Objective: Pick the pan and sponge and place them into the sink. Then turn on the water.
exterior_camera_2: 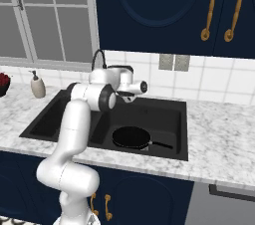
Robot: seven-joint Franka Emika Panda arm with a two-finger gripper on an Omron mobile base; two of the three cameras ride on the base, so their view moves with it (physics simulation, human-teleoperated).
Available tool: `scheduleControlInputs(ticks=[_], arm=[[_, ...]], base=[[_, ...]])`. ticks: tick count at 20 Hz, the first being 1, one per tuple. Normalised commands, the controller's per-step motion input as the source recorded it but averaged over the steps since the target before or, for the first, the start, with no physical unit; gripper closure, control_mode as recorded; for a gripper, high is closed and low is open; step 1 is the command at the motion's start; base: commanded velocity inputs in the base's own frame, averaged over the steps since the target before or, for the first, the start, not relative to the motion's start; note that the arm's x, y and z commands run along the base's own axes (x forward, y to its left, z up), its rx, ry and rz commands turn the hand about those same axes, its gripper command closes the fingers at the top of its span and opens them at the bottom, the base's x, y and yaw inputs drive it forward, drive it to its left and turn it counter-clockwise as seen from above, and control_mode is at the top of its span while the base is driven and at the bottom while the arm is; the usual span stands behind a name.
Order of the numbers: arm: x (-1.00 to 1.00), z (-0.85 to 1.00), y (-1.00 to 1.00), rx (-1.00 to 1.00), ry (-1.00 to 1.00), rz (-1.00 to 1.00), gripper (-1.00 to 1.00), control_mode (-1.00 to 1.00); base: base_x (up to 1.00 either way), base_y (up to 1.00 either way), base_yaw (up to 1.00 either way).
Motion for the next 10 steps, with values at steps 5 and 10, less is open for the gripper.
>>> scheduleControlInputs(ticks=[5, 10], arm=[[0.29, -0.2, 0.02, 0.02, 0.0, 0.0, -1.0, -1.0], [0.21, -0.24, 0.02, 0.01, 0.0, 0.0, 1.0, -1.0]], base=[[0.0, 0.0, 0.0], [0.0, 0.0, 0.0]])
